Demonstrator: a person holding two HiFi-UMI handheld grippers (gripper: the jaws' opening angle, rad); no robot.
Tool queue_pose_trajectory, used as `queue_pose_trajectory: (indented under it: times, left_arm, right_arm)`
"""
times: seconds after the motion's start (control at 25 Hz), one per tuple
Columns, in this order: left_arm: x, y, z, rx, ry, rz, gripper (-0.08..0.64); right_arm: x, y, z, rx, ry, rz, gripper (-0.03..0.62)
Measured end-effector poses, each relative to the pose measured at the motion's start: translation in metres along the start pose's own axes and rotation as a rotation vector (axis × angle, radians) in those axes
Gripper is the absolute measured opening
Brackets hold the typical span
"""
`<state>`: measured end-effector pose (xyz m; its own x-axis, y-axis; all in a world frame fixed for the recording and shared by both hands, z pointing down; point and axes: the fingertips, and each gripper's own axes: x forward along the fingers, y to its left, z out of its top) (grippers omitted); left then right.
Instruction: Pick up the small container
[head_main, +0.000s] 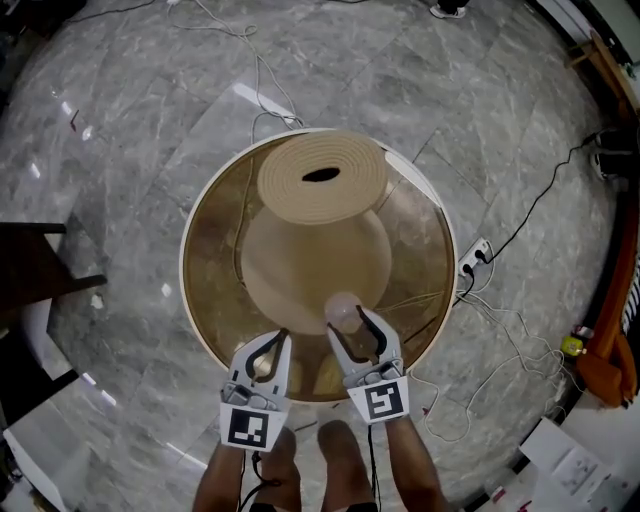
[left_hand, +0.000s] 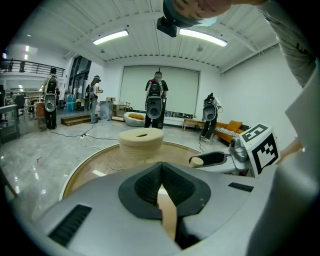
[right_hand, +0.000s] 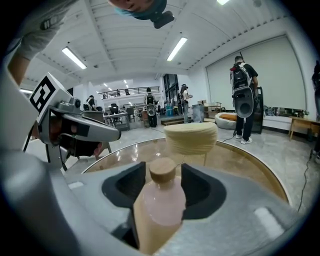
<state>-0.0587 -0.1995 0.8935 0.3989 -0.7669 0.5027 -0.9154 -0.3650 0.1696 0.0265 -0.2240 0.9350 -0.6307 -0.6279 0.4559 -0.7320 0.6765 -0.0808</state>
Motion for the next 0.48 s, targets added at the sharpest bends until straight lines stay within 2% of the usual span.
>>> queue_pose_trajectory:
  times: [0.2, 0.48]
  left_arm:
    - [0.0019, 0.0038, -0.009, -0.014, 0.005, 0.011, 0.017]
    - [0.0031, 0.0092, -0.0094, -0.028, -0.005, 0.017, 0.017]
  right_arm:
    - [0.004, -0.0005, -0.0047, -0.028, 0.001, -0.026, 0.15]
    - [0.0057, -0.0013, -0.0029, -0.027, -0.019, -0.046, 0.138]
